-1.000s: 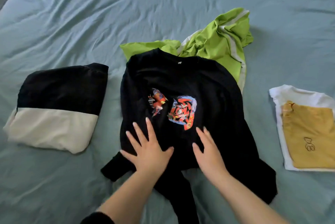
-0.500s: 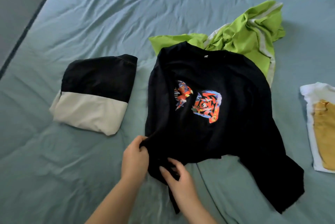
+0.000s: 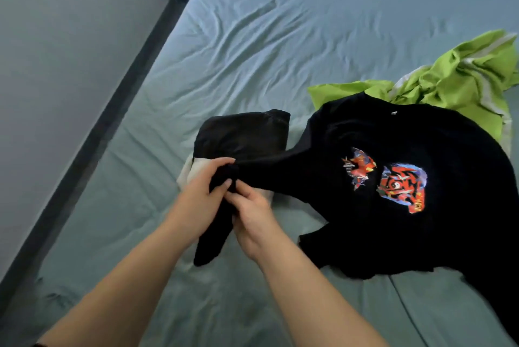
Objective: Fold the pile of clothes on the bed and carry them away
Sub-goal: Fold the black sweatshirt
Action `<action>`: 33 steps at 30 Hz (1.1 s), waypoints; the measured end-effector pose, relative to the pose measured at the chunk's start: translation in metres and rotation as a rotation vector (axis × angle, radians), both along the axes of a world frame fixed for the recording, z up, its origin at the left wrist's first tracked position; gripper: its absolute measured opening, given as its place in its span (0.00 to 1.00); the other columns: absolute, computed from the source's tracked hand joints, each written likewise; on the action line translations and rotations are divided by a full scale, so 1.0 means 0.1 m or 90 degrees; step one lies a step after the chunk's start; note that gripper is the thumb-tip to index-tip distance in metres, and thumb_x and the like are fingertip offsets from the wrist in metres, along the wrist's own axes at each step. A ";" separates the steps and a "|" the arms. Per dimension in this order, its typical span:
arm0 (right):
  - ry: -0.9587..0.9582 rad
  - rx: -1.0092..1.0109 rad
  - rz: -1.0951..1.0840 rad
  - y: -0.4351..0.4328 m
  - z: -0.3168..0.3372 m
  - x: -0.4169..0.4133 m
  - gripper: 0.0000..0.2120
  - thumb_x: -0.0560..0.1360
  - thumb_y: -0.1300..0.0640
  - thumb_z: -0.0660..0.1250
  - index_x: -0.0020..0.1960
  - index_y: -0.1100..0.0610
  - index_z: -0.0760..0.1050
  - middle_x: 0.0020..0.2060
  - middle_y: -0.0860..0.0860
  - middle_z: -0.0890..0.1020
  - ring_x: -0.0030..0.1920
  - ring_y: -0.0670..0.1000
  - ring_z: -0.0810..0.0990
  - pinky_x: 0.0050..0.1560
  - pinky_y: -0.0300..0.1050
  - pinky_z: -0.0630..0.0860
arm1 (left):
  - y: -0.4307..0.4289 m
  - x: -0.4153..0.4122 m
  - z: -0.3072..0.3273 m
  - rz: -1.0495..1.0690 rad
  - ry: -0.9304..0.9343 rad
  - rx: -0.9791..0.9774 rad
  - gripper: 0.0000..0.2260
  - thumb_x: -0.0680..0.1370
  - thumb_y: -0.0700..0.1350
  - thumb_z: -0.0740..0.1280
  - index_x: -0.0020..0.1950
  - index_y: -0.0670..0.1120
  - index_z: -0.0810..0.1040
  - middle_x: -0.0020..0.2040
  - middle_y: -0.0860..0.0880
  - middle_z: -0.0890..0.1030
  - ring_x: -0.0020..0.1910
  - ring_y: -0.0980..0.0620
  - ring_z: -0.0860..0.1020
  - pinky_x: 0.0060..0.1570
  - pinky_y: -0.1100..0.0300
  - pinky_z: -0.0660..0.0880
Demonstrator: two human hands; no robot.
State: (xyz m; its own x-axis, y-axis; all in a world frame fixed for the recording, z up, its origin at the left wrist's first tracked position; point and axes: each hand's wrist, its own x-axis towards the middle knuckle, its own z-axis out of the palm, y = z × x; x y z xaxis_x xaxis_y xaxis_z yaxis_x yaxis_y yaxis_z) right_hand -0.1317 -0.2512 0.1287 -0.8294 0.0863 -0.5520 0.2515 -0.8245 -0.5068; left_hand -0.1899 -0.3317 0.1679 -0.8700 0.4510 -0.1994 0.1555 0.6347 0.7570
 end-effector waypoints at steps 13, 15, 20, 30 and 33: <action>-0.237 0.225 0.150 -0.03 -0.58 0.33 0.16 0.79 0.57 0.64 0.66 0.53 0.73 0.53 0.49 0.83 0.46 0.48 0.80 0.40 0.40 0.69 | -0.16 -0.33 -0.60 -0.234 0.098 -0.440 0.30 0.79 0.47 0.62 0.79 0.55 0.54 0.80 0.44 0.52 0.78 0.44 0.51 0.75 0.50 0.55; -0.310 0.204 0.136 0.12 -0.82 0.89 0.12 0.78 0.58 0.65 0.62 0.54 0.75 0.47 0.48 0.85 0.42 0.48 0.80 0.39 0.40 0.69 | -0.02 0.05 -0.82 -0.258 0.068 -0.365 0.28 0.79 0.48 0.63 0.77 0.52 0.59 0.78 0.45 0.57 0.77 0.46 0.56 0.73 0.51 0.59; -0.474 0.219 0.055 0.72 -1.16 2.08 0.10 0.78 0.60 0.65 0.59 0.57 0.76 0.42 0.49 0.86 0.40 0.49 0.80 0.38 0.41 0.70 | 0.45 0.90 -1.33 -0.326 -0.129 -0.300 0.29 0.77 0.57 0.66 0.75 0.49 0.64 0.74 0.49 0.67 0.73 0.48 0.63 0.70 0.53 0.63; -0.439 0.000 -0.279 1.63 -1.43 2.07 0.21 0.75 0.49 0.70 0.65 0.54 0.72 0.56 0.53 0.81 0.47 0.52 0.81 0.39 0.44 0.78 | 1.16 1.43 -1.66 -0.014 -0.260 -0.174 0.08 0.76 0.50 0.63 0.40 0.47 0.72 0.35 0.52 0.77 0.40 0.48 0.76 0.39 0.55 0.70; -0.450 0.011 -0.224 1.69 -1.39 2.08 0.22 0.72 0.49 0.72 0.64 0.53 0.75 0.55 0.52 0.84 0.51 0.53 0.83 0.44 0.46 0.79 | 1.22 1.62 -1.55 0.062 -0.453 -0.057 0.10 0.78 0.45 0.61 0.38 0.46 0.73 0.32 0.51 0.75 0.34 0.51 0.74 0.34 0.59 0.69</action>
State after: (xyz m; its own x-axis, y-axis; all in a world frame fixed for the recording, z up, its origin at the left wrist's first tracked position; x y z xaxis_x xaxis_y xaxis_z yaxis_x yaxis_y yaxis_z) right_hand 0.0760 -0.0824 -0.0107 -0.2051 0.2923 -0.9341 0.2451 -0.9086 -0.3382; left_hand -0.0282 -0.2097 0.0125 -0.5516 0.3335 -0.7645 -0.4162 0.6843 0.5988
